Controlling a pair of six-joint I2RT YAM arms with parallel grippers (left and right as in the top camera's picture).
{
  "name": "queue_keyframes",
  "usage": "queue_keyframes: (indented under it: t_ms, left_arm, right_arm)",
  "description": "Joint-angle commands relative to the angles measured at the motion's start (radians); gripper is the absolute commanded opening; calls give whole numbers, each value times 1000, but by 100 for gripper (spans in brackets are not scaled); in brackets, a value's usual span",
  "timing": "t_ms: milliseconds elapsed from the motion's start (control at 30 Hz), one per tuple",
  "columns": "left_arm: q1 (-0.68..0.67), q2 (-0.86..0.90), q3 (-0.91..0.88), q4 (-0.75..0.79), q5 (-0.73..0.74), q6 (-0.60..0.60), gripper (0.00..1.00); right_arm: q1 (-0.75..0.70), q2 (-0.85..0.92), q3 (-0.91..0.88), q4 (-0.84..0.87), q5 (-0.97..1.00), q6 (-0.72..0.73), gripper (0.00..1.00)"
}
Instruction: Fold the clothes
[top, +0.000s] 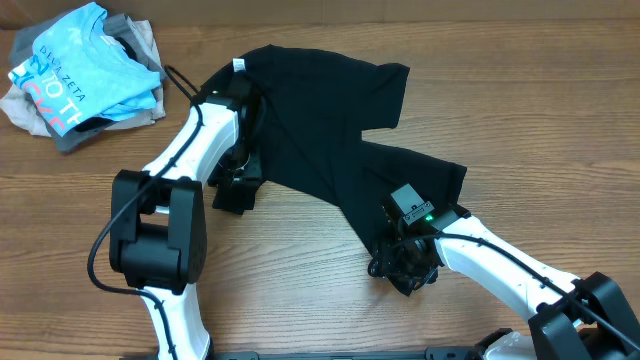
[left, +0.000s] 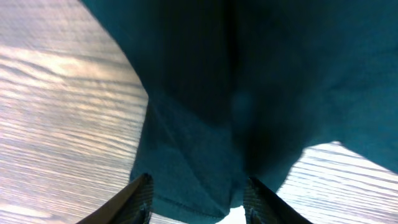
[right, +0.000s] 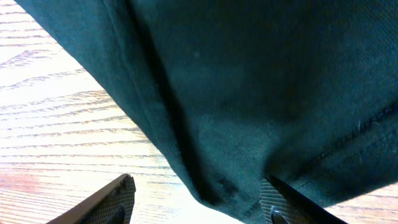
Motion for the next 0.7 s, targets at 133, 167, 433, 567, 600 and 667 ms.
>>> queue_keyframes:
  t_ms: [133,167,433,567,600,667]
  left_arm:
    - [8,83,-7,-18,45,-70,39]
    - [8,83,-7,-17,39,-72,38]
    - [12,79,20,-47,-4,-72,28]
    - [12,79,30,-53,-8,-71,29]
    - [11,79,30,-53,-7,-71,30]
    - [12,79,30,-53,-8,-71,30]
  right_arm:
    - [3,-7,-5,13,10,5,69]
    - [3,-7,-5,13,11,5,69]
    - [3,-7,-5,22,10,6,42]
    - [3,-7,-5,31,11,5,42]
    - [3,-7,-5,31,11,5,43]
    - [3,-6,-6,31,20,5,44]
